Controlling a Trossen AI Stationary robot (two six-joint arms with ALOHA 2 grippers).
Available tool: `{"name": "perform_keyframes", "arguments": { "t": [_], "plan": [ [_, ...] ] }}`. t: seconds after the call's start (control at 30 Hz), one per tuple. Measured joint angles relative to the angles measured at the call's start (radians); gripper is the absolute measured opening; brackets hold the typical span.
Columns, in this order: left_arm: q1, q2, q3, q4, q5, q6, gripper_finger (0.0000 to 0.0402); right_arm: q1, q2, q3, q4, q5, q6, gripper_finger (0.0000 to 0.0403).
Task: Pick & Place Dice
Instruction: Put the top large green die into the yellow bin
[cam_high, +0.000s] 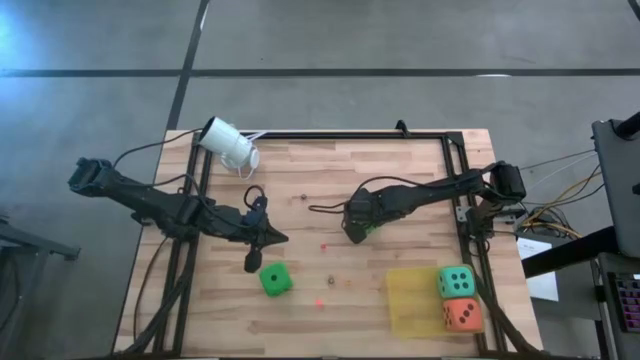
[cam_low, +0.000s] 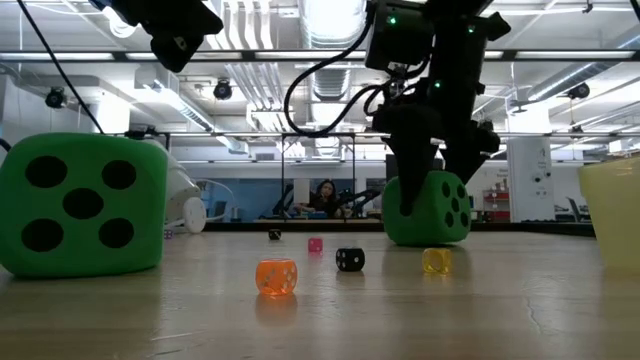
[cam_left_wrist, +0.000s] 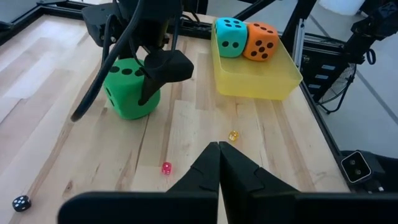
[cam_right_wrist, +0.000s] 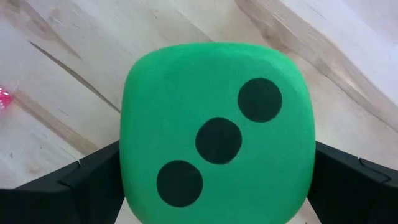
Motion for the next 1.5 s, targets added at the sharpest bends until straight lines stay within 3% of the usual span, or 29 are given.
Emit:
{"name": "perform_keyframes", "arguments": {
  "t": [0.73,1.0,1.17,1.5],
  "plan": [
    [0.000,0.000,0.000,0.000,0.000,-0.003,0.0006,0.000,0.016,-0.001,0.030,-0.023,-0.011,0.0399],
    [0.000,0.000,0.000,0.000,0.000,-0.003,0.0006,0.001,0.014,-0.010,0.036,-0.013,-0.009,0.0349],
    [0.000,0.000,0.000,0.000,0.000,-0.003,0.0006,0.001,0.014,-0.009,0.034,0.004,-0.002,0.0349],
    [0.000,0.000,0.000,0.000,0.000,-0.002,0.0006,0.038,-0.025,0.099,-0.080,0.012,-0.035,0.0347]
  ]
}}
